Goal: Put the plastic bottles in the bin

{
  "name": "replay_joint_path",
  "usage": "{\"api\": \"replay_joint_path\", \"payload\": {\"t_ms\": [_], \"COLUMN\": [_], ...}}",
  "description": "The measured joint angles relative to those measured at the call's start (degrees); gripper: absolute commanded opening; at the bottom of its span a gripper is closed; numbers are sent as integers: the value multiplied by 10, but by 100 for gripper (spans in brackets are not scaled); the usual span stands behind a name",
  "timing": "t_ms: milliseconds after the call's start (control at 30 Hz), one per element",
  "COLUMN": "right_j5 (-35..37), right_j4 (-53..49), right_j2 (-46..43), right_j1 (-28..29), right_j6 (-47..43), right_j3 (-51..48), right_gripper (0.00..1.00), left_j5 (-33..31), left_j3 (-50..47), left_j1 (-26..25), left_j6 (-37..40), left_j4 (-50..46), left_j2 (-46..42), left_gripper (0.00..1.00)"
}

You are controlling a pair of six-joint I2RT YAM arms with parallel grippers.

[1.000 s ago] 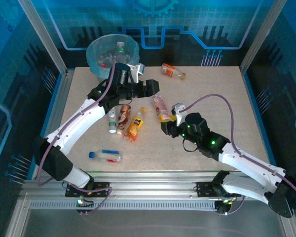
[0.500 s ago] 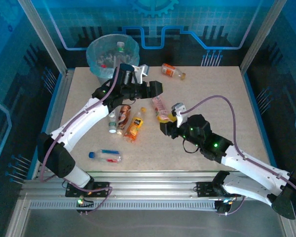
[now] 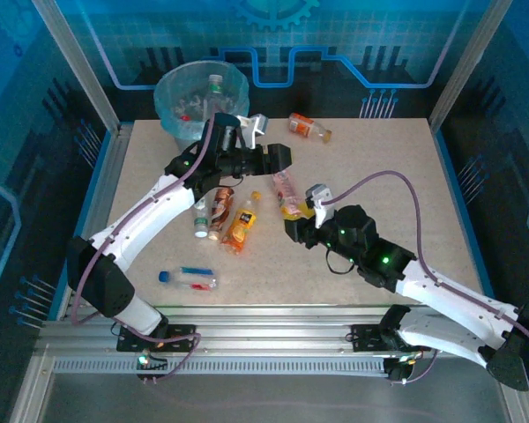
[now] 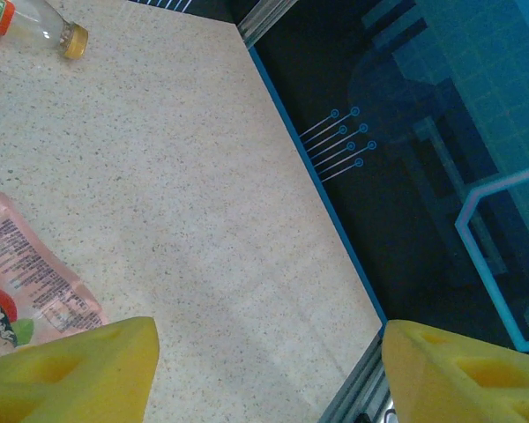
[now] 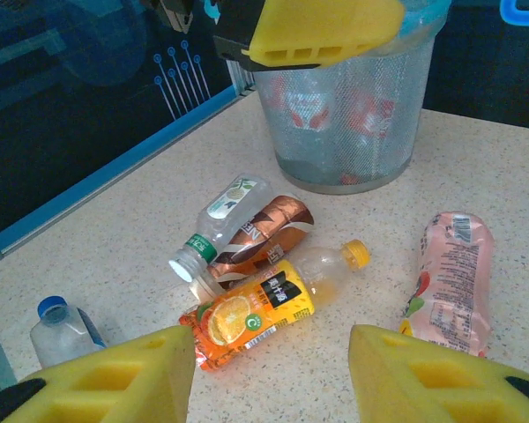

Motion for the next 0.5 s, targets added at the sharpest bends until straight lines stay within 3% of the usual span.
{"api": "replay_joint_path", "payload": {"t_ms": [300,500], "right_j5": [0,0], "right_j4": [0,0], "right_j2": [-10,-11], "right_j1": [6,6], "right_j6": [-4,-6], "right_j3": [0,0], "right_gripper": [50,50], "left_j5": [7,6], "left_j3": [0,0], "left_j1": [-2,-3], "left_j6": [1,0], "left_j4": [1,1], "left_j2": [0,-1], "left_gripper": [53,48]}}
